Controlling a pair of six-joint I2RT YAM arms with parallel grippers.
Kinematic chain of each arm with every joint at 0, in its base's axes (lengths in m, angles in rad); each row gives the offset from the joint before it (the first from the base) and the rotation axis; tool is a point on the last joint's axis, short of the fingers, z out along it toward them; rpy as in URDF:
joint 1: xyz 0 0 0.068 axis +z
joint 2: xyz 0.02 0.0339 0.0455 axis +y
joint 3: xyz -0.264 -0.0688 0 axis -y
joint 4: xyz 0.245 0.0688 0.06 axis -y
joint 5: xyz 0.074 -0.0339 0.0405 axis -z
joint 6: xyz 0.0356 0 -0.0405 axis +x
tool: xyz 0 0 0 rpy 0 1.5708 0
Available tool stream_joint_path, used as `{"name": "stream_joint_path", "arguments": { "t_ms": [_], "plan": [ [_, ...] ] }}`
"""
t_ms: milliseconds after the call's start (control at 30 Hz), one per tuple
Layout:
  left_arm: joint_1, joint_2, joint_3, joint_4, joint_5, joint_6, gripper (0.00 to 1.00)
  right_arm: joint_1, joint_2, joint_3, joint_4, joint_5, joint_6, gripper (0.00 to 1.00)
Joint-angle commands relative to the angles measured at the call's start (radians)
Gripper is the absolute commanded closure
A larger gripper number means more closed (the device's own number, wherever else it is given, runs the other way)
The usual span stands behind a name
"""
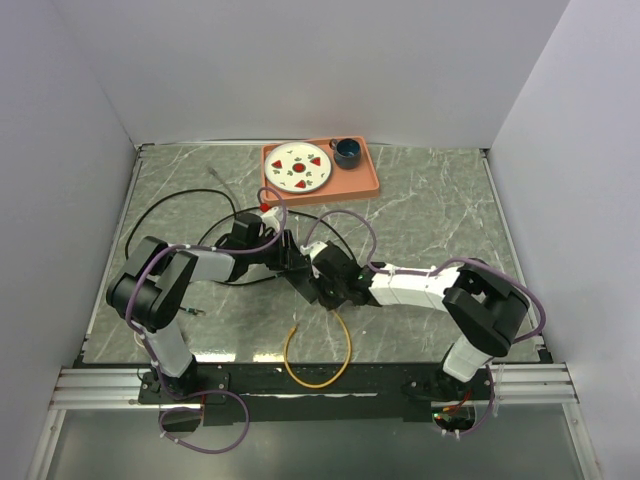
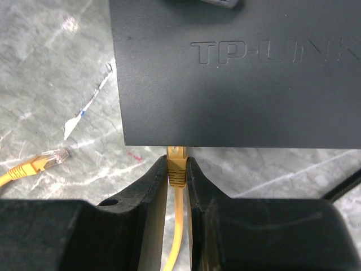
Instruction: Insert the plug into the switch port
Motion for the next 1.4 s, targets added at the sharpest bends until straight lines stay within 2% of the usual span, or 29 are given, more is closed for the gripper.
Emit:
{"name": "stream_joint_path", "arguments": {
  "t_ms": [0, 133, 267, 733, 833, 967, 1133, 1367],
  "plan": [
    [-0.085, -0.023, -0.049, -0.064, 0.216, -0.108, 0.51, -0.036, -0.083, 0.007, 0.500, 0.138, -0.046, 1.00],
    [-0.098, -0.022, -0.062, -0.042, 0.214, -0.128, 0.52, -0.036, -0.094, -0.042, 0.599, 0.167, -0.054, 1.00],
    [-0.110, -0.016, -0.074, -0.039, 0.210, -0.132, 0.52, -0.038, -0.094, -0.044, 0.627, 0.207, -0.048, 1.00],
    [-0.141, -0.025, -0.082, -0.065, 0.222, -0.107, 0.52, -0.039, -0.040, 0.027, 0.584, 0.196, -0.049, 1.00],
    [-0.141, -0.035, -0.066, -0.093, 0.185, -0.089, 0.49, -0.041, -0.051, 0.004, 0.584, 0.192, -0.046, 1.00],
    [-0.133, -0.043, -0.034, -0.171, 0.125, -0.063, 0.38, -0.039, -0.063, -0.021, 0.551, 0.184, -0.039, 1.00],
    [-0.119, -0.051, -0.002, -0.206, 0.084, -0.059, 0.30, -0.041, -0.084, -0.062, 0.523, 0.181, -0.026, 1.00],
    [-0.067, -0.060, 0.055, -0.272, 0.022, -0.047, 0.23, -0.038, -0.109, -0.106, 0.471, 0.190, -0.002, 0.73]
  ]
}}
